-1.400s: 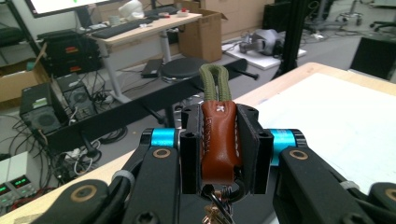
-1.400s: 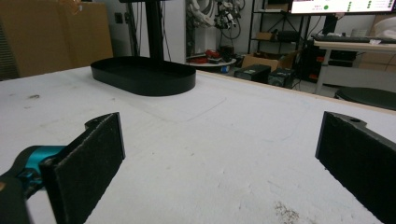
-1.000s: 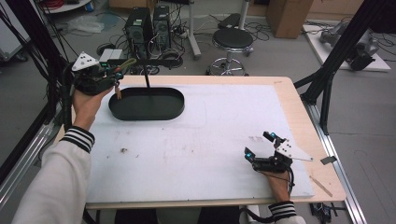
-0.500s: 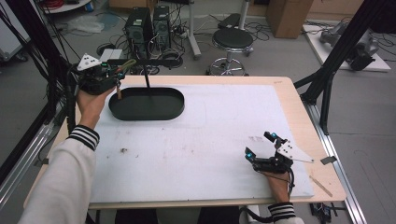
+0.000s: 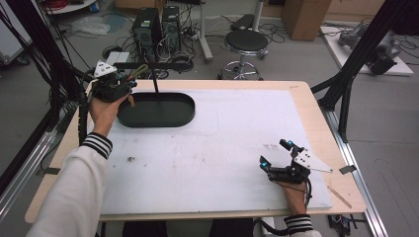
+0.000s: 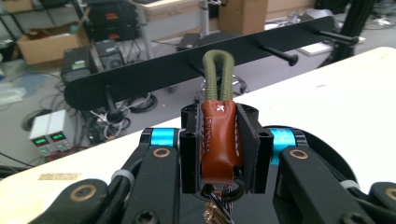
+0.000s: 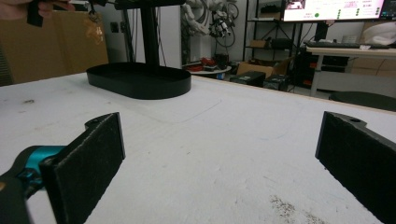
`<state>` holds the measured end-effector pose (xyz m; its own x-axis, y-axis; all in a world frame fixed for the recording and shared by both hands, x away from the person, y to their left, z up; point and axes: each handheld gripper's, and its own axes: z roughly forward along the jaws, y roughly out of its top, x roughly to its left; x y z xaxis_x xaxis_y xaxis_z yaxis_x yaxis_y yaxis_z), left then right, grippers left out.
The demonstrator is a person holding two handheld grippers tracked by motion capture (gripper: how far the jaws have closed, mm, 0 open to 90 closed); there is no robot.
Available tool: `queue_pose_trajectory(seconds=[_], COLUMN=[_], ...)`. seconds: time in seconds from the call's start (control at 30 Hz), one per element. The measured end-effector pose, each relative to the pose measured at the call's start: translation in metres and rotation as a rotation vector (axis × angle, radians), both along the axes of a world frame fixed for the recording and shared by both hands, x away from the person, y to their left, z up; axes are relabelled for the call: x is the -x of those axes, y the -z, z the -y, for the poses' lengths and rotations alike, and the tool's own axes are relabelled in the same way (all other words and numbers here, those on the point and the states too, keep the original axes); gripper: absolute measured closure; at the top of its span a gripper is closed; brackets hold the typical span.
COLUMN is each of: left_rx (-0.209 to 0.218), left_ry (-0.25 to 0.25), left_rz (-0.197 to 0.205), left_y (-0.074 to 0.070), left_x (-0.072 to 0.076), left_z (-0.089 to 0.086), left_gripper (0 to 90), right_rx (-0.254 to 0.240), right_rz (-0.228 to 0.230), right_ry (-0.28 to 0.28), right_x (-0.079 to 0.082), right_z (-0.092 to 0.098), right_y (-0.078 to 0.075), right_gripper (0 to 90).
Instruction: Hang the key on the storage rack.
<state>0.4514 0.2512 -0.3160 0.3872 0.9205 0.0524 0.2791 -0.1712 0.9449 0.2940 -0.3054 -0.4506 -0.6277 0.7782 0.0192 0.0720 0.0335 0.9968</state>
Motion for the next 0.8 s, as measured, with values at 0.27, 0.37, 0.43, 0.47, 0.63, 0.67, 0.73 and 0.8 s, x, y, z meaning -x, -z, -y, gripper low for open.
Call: queue_pose_trajectory(seconds=[0.27, 0.37, 0.43, 0.47, 0.63, 0.67, 0.73, 0.8], left_rx=[-0.039, -0.064, -0.081, -0.081, -0.115, -0.115, -0.121, -0.124], left_ry=[-0.029, -0.05, -0.062, -0.062, -0.074, -0.078, -0.081, -0.082], left_rz=[-0.032, -0.041, -0.049, -0.049, -0.071, -0.076, -0.091, -0.097], left_y=[0.014, 0.016, 0.018, 0.018, 0.023, 0.025, 0.028, 0.028], left_x=[0.0, -0.003, -0.004, -0.004, -0.009, -0.01, -0.013, -0.014], left_z=[-0.001, -0.001, 0.0, 0.0, 0.005, 0.006, 0.007, 0.008], left_gripper=[72.1, 72.1, 72.1, 72.1, 72.1, 72.1, 72.1, 72.1], right_rx=[-0.011, -0.011, -0.012, -0.012, -0.013, -0.014, -0.017, -0.018], right_rz=[0.0, -0.001, -0.003, -0.003, -0.004, -0.004, -0.006, -0.007], right_ry=[0.003, 0.004, 0.003, 0.003, 0.003, 0.003, 0.003, 0.004], right_x=[-0.001, -0.001, -0.001, -0.001, -0.001, 0.0, 0.0, 0.0], right_z=[0.001, 0.001, 0.001, 0.001, 0.001, 0.001, 0.001, 0.001], right_y=[0.0, 0.0, 0.0, 0.0, 0.0, 0.0, 0.0, 0.0], right_gripper=[0.3, 0.3, 0.3, 0.3, 0.3, 0.3, 0.3, 0.3])
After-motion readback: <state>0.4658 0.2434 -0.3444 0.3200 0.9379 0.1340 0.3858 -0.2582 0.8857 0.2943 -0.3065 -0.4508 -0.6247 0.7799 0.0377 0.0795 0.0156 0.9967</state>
